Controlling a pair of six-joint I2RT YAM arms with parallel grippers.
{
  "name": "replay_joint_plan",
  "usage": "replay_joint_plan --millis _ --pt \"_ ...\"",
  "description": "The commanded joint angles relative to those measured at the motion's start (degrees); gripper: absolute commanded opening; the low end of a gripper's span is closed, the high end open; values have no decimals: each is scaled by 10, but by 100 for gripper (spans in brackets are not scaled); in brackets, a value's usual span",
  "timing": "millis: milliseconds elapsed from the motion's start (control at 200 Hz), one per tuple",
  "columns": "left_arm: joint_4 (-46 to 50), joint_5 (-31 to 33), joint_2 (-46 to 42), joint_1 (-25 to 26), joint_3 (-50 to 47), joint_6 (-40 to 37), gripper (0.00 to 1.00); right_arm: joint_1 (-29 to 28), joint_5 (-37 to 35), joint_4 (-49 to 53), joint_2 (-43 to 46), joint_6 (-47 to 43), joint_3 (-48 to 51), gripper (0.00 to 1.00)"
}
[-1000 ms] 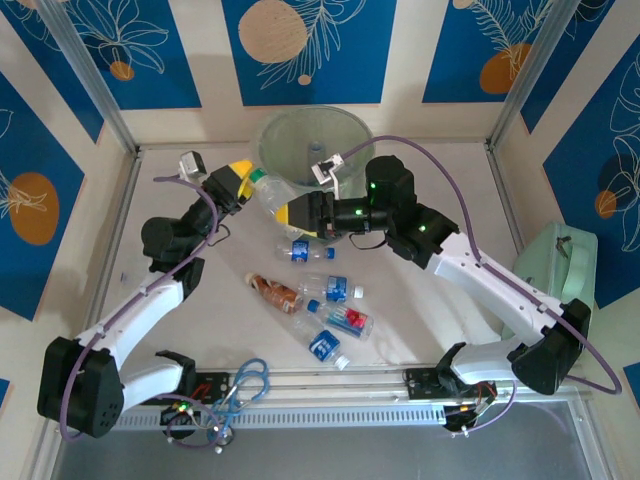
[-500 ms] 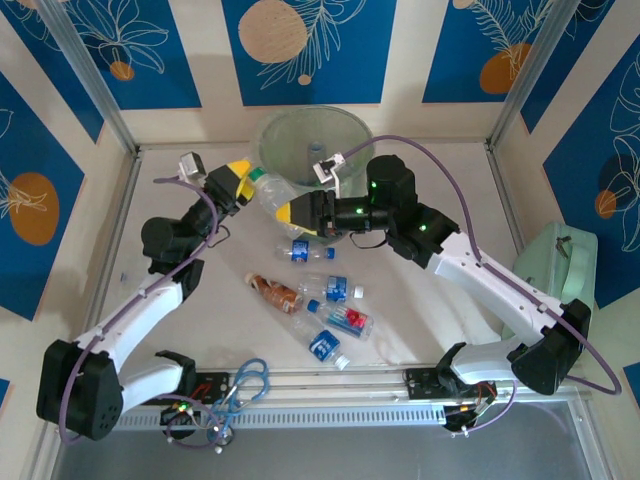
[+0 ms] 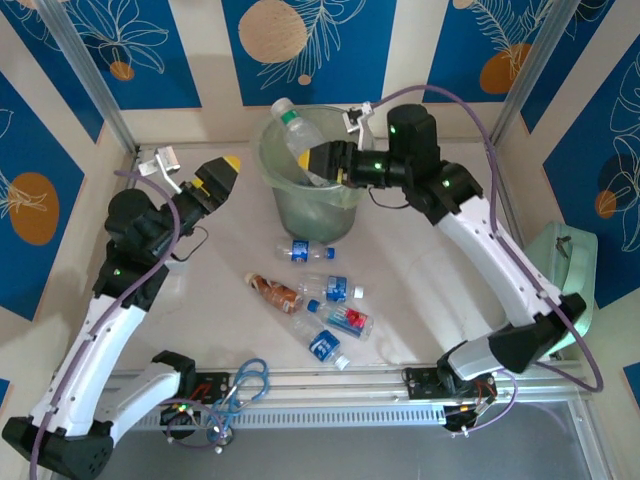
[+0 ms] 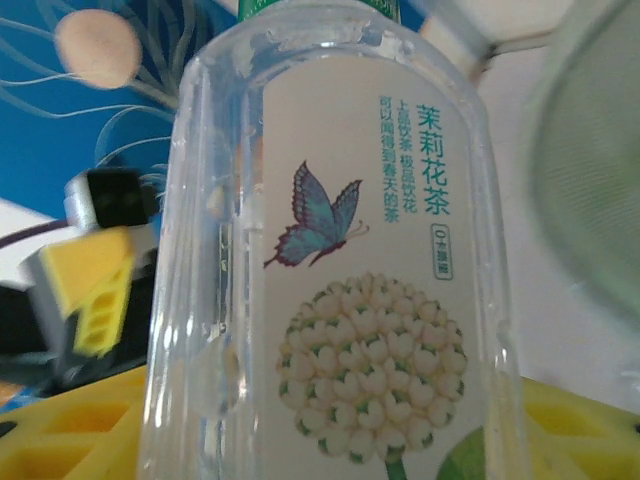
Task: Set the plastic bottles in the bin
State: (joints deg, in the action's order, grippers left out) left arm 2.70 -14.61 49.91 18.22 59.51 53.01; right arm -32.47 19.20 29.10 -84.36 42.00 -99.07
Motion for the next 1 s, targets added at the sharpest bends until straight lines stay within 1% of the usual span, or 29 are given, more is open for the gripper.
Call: replay_joint_plan --millis 0,90,275,460,565,620,660,745,900,995 --pt "168 54 -5 -5 8 -94 100 16 -45 112 -60 -94 -70 51" --pt "189 57 -14 -4 -4 -105 99 28 -65 145 -106 -126 -120 50" --pt "216 35 -19 -4 -30 -115 94 34 -132 225 -200 -197 -227 49" --pt "232 34 -33 -4 -57 -119 92 45 -184 265 -248 -230 -288 51" --pt "237 34 -37 -4 -67 -119 91 49 -219 292 -274 -245 -325 57" --pt "239 34 -38 -4 -71 -120 91 52 -227 304 -285 -248 -340 64" --pt "242 37 -38 -4 -73 -120 91 55 -234 309 -291 -249 -347 71" --pt "248 41 -38 -4 -78 -120 91 55 -242 315 -298 -250 -362 78" --pt "257 45 -36 -4 -88 -111 92 51 -247 323 -299 -245 -389 83" --pt "264 47 -37 -4 -94 -103 91 44 -250 329 -294 -243 -402 83"
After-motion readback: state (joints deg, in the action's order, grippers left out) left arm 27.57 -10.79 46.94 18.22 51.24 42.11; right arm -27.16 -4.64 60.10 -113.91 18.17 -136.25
